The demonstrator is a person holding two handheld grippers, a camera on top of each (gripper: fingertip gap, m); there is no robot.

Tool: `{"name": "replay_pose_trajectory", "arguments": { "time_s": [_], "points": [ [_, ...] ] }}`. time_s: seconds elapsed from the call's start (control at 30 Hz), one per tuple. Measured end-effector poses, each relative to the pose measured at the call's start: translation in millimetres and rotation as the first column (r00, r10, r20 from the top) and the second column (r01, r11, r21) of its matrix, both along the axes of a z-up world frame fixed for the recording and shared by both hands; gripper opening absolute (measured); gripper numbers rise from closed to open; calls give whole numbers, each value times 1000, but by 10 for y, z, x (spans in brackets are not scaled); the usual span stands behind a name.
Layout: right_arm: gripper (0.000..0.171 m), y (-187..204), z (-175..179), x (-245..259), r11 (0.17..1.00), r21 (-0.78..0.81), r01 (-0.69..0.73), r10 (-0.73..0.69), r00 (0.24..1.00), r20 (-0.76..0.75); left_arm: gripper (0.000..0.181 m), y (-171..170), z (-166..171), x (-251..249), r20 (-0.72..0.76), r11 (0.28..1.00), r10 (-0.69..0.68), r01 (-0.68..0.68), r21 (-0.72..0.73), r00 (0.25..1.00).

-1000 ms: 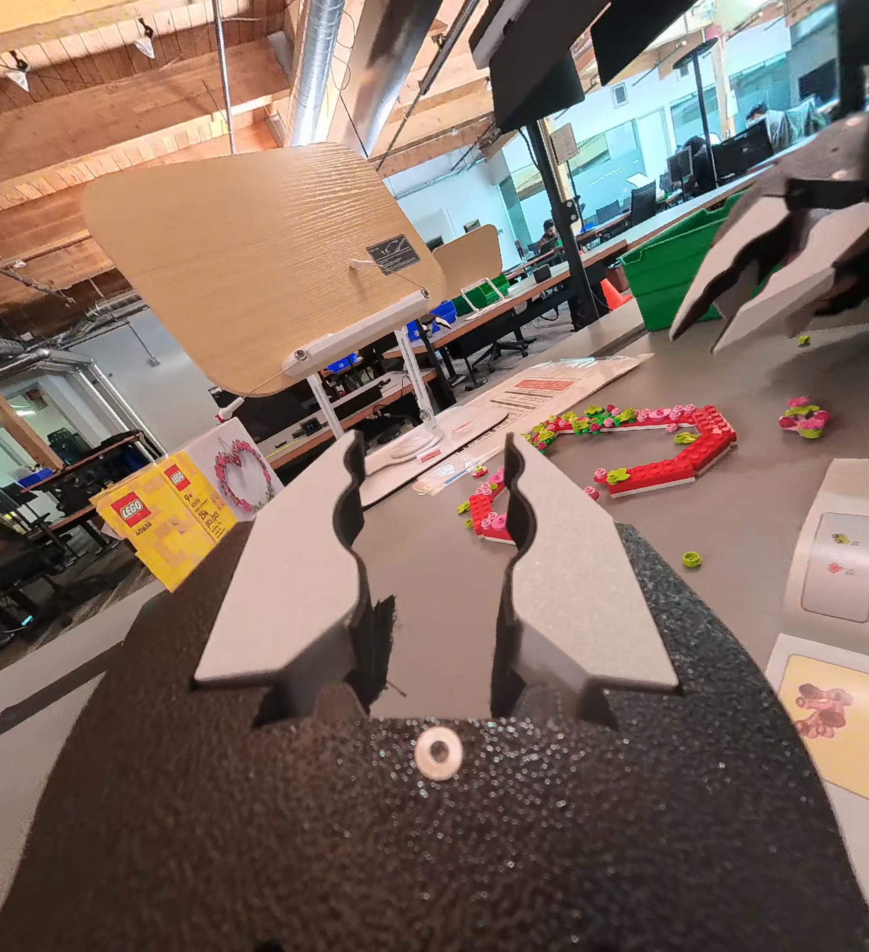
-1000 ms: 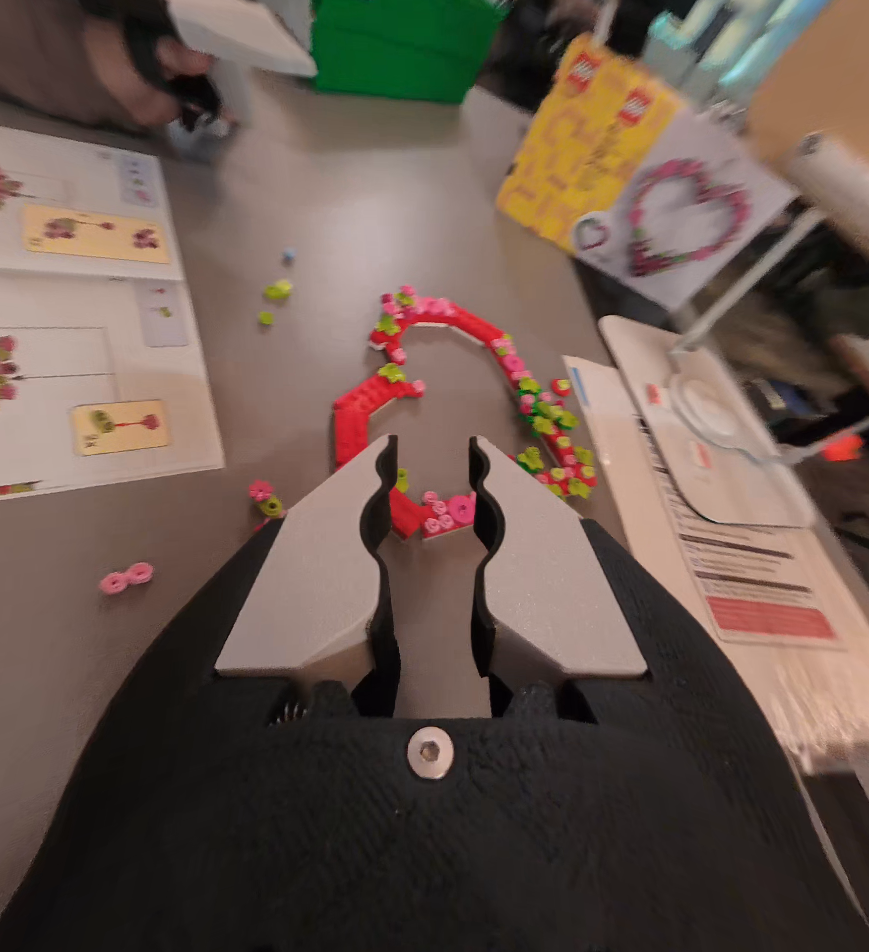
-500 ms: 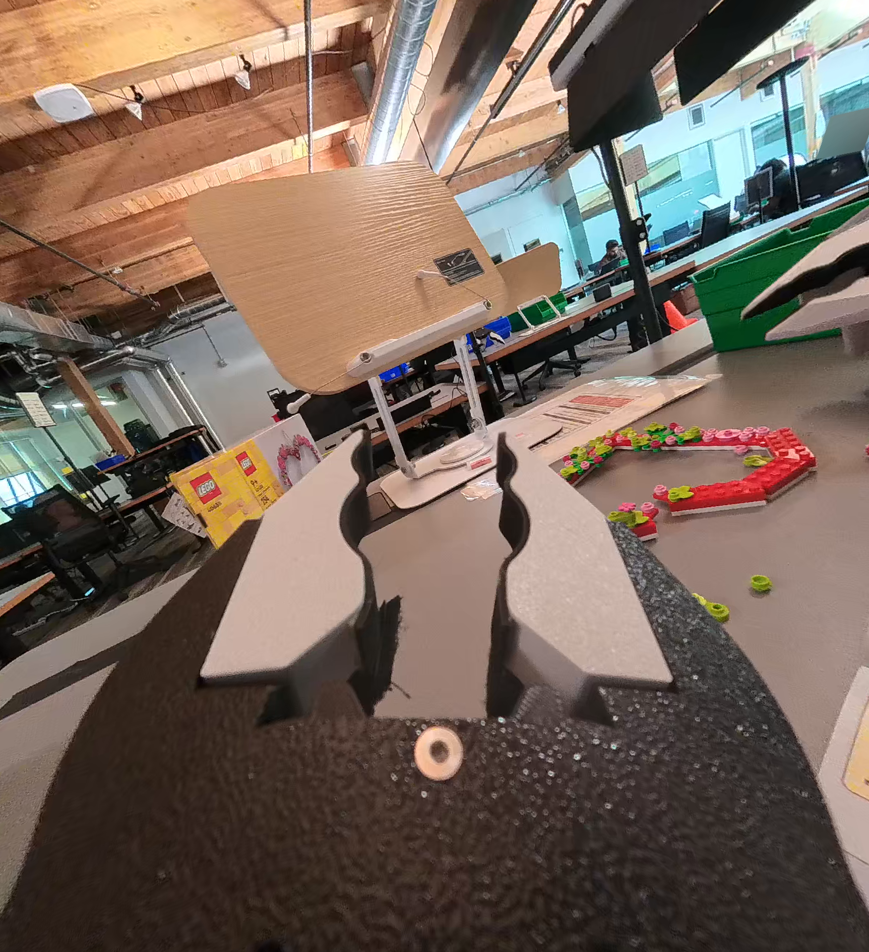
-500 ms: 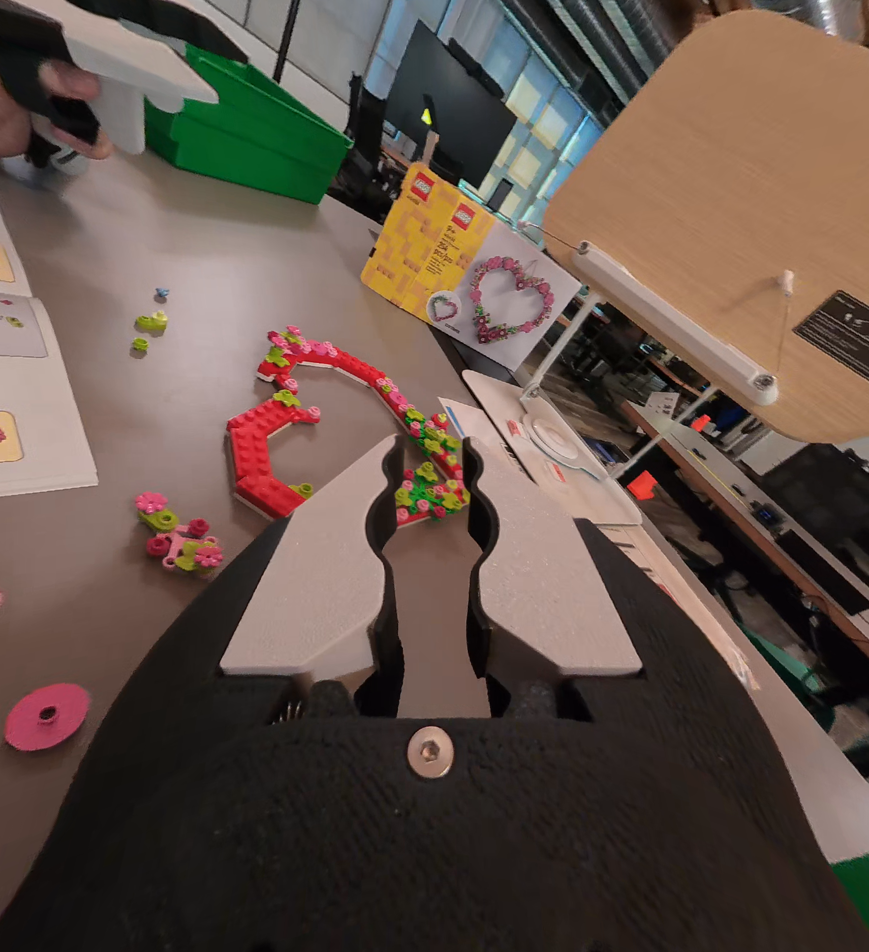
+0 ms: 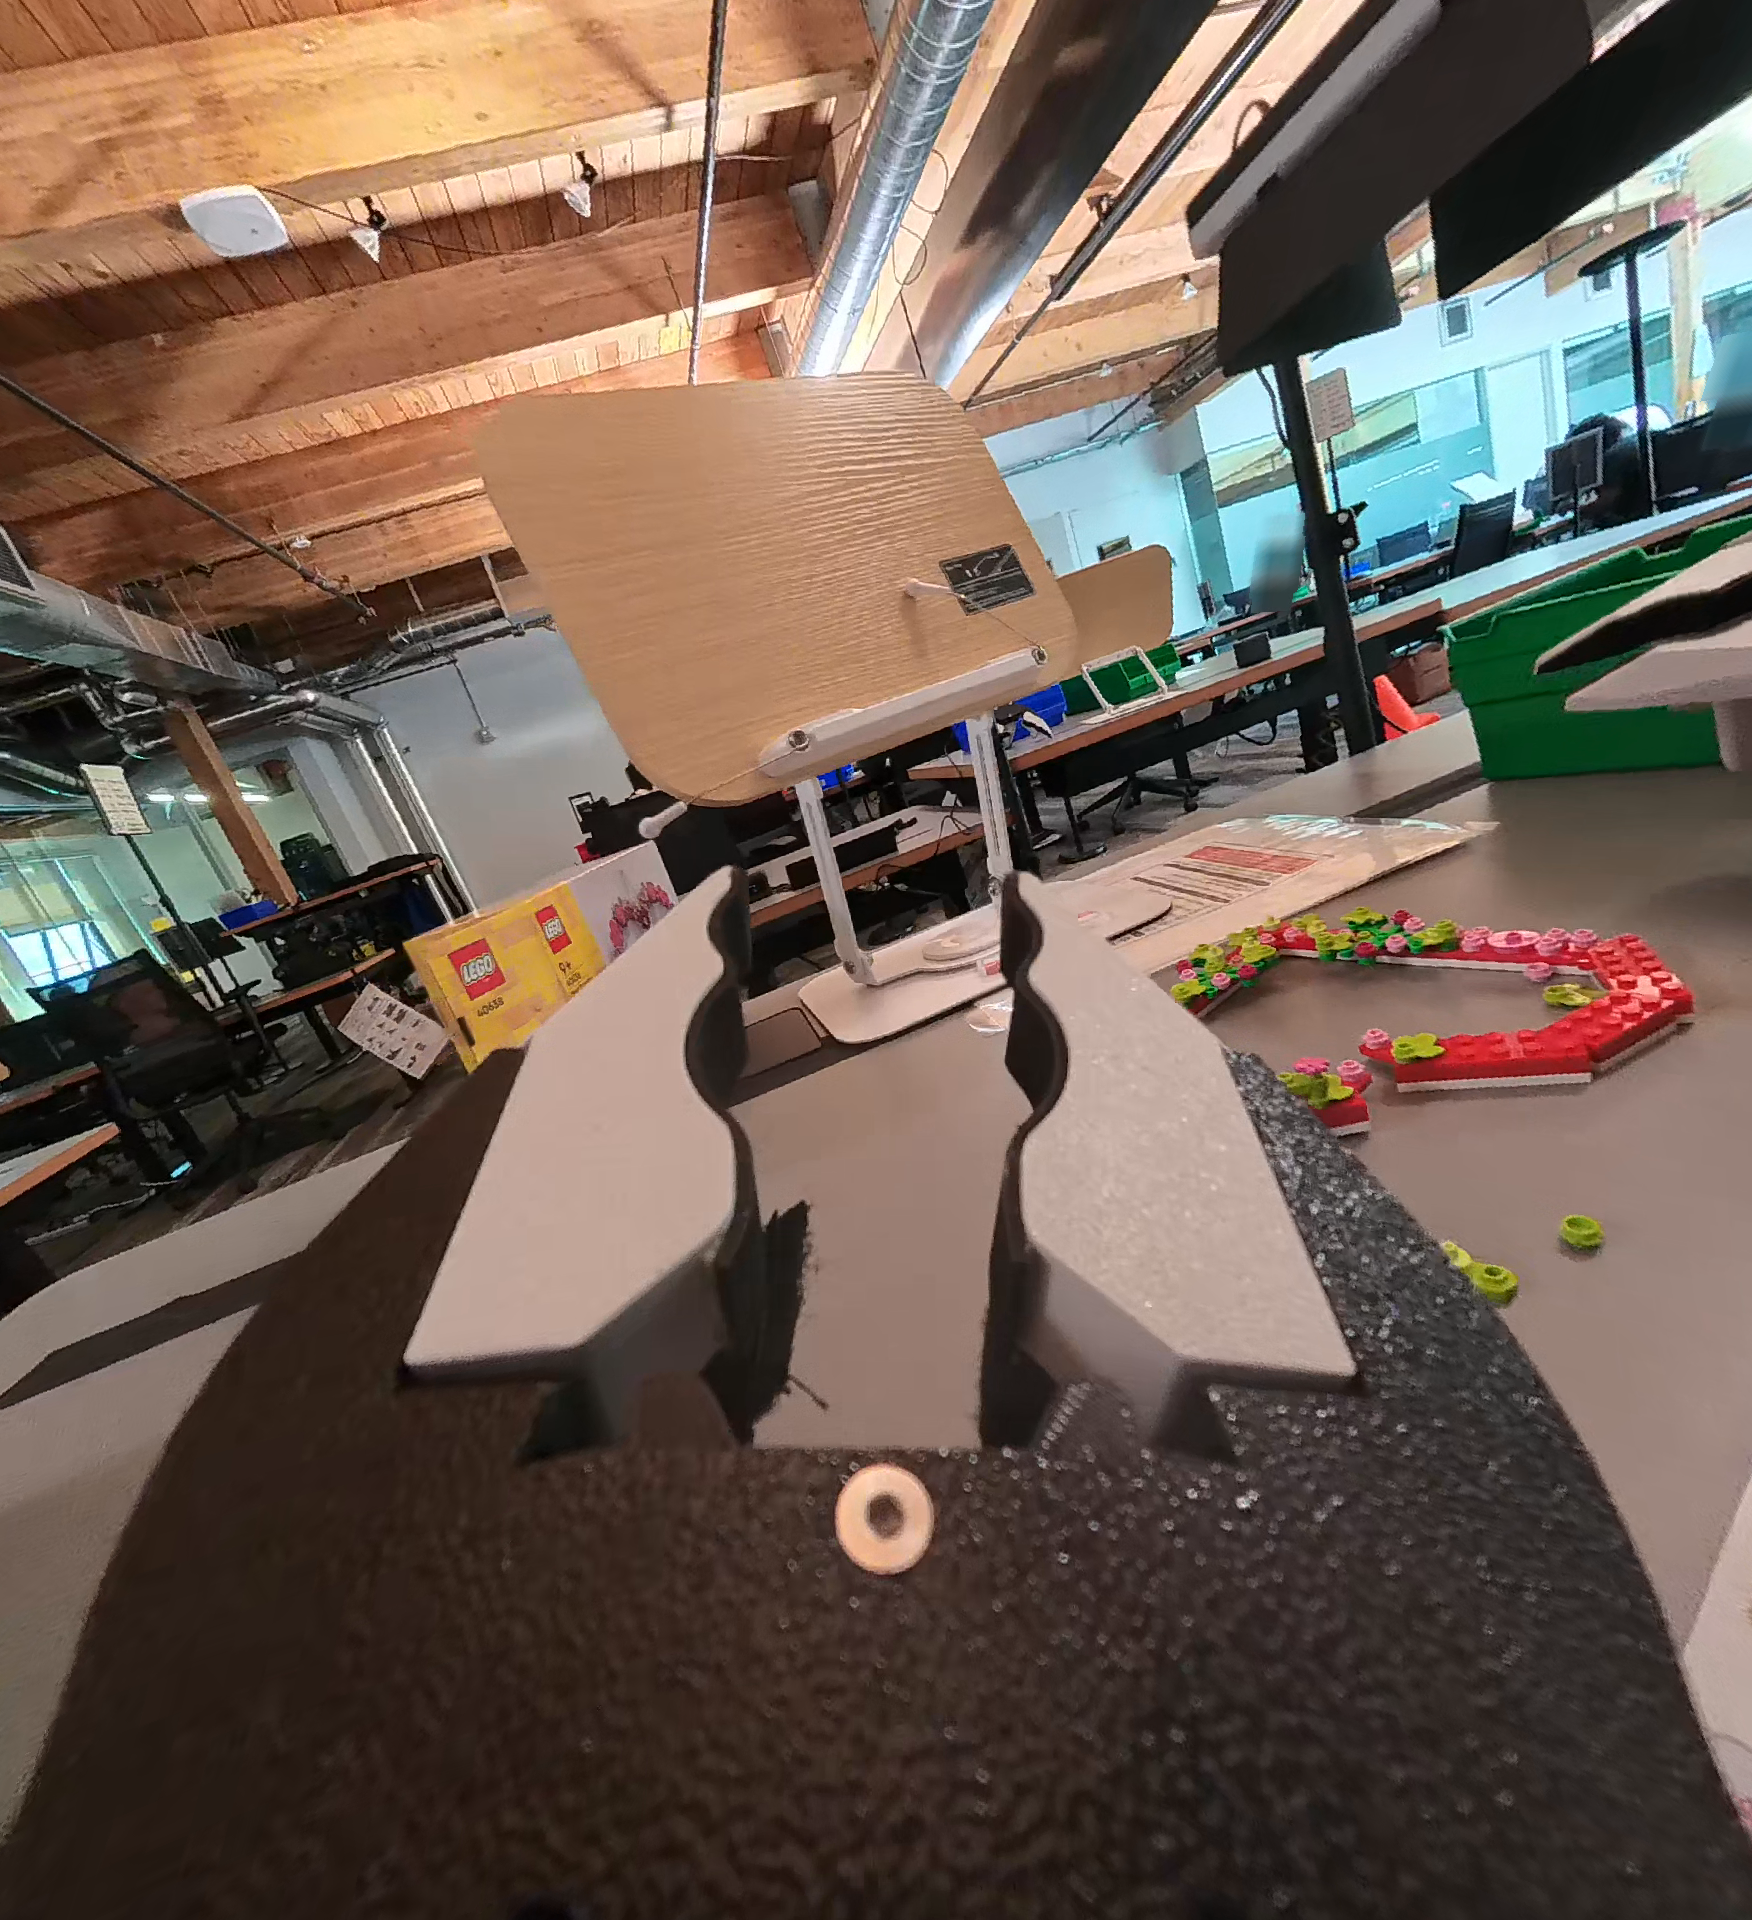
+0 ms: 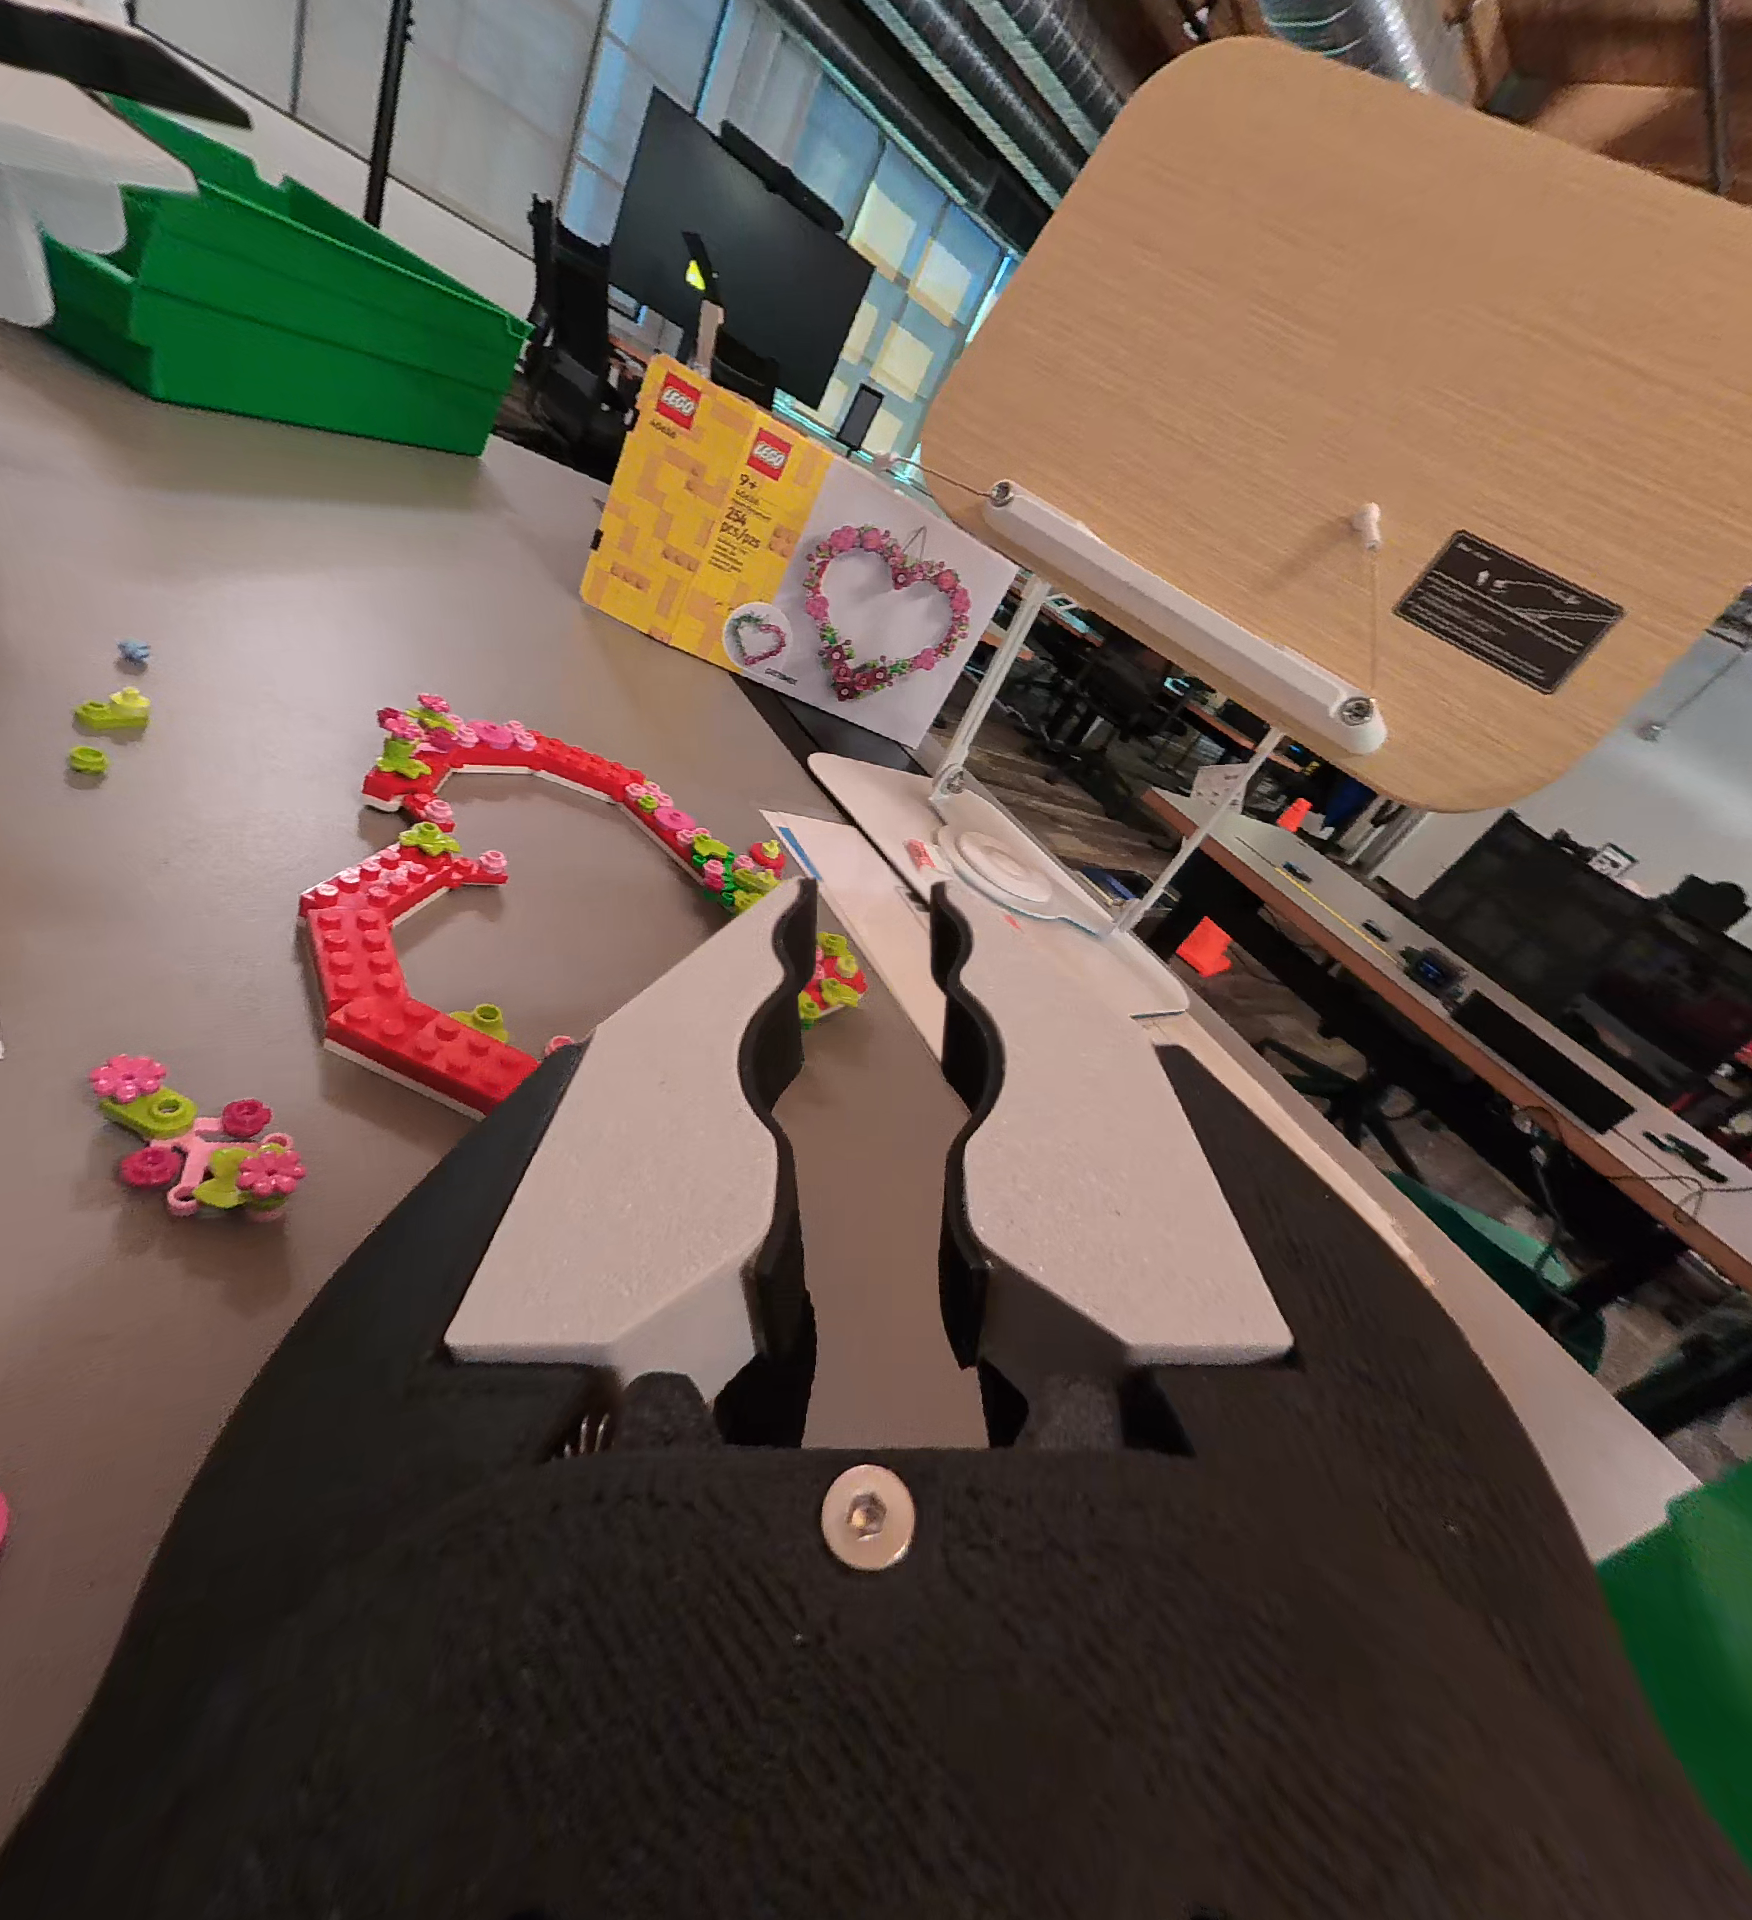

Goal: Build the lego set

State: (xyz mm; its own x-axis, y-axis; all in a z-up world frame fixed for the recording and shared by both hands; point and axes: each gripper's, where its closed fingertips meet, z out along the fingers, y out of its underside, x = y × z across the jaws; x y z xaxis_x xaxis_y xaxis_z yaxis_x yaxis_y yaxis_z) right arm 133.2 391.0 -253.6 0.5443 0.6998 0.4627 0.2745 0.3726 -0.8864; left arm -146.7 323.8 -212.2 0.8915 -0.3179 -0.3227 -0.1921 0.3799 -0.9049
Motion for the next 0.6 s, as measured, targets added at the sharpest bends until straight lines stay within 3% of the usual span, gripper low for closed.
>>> {"name": "replay_pose_trajectory", "arguments": {
  "time_s": [0.23, 0.6],
  "points": [
    [19, 122, -43, 88, 993, 33, 111, -113, 992, 61, 46, -35, 87, -116, 73, 1000, -6, 5, 16, 997],
    [18, 178, -45, 116, 988, 36, 149, -151, 986, 65, 45, -71, 154, -103, 87, 999, -21, 17, 38, 996]
  ]
}}
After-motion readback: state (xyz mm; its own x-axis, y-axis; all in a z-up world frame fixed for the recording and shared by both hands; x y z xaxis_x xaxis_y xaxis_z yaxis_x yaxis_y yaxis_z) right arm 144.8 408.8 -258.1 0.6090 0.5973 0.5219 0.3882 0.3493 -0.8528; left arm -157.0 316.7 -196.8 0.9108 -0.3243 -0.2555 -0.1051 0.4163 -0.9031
